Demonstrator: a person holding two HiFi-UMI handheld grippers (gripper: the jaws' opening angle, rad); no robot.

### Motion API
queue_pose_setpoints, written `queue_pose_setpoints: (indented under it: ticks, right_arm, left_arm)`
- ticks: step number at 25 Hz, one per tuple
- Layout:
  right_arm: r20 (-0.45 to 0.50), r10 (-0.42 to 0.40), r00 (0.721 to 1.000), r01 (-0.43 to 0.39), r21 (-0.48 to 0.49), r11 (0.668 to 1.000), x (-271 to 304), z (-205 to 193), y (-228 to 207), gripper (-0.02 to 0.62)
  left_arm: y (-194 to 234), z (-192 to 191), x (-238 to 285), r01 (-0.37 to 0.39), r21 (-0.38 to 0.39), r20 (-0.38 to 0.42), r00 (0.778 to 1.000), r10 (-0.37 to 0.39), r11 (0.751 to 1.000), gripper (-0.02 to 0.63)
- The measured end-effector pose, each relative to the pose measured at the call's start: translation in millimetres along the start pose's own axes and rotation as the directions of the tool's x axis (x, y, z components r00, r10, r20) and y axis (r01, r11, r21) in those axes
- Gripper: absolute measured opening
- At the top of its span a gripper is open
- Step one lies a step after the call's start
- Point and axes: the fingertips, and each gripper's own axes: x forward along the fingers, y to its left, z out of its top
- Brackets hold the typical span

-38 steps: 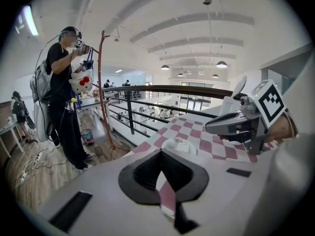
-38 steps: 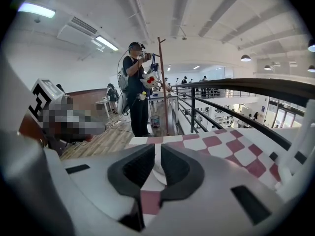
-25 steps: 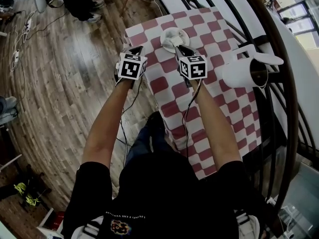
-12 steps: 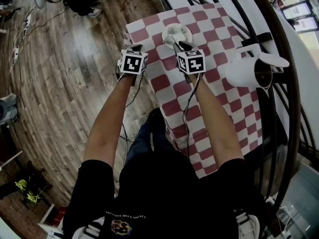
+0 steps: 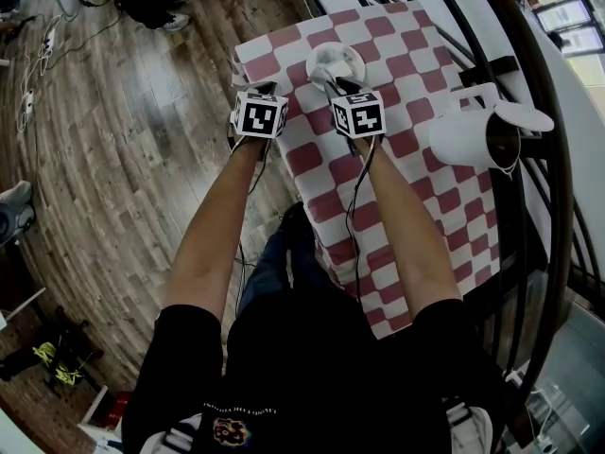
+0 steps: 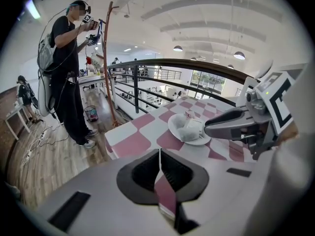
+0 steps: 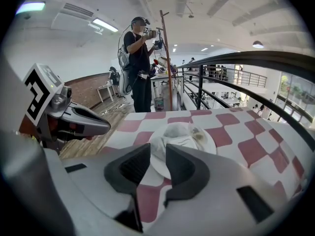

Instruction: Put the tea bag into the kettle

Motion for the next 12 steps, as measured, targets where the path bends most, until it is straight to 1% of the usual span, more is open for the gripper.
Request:
queue_pose_setpoints:
  ticks: [12]
  right_arm:
    - [-0.009, 0.012, 1.000, -0.011, 0.006, 1.000, 16, 1, -3, 0.089]
  left_arm:
    - [-13, 2, 12, 0.014, 0.020, -0.017, 1.000, -0.014, 1.000, 0.005]
